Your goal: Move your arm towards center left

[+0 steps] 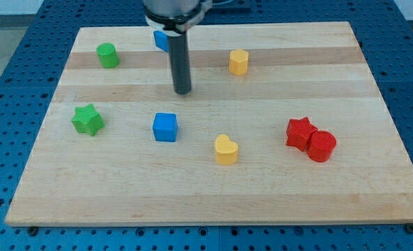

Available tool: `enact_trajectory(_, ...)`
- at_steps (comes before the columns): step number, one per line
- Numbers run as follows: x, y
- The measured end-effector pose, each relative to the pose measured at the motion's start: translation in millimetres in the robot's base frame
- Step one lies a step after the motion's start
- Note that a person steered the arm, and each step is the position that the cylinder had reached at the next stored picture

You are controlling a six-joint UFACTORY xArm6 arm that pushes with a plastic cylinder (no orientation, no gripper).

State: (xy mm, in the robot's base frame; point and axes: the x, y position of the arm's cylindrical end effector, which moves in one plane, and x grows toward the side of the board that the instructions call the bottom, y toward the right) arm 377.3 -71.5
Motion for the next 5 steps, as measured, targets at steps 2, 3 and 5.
enact_trajectory(2,0.0,-11.7)
enact_trajectory(3,-0.4,-11.7)
enact_trajectory(5,-0.5,-15.2)
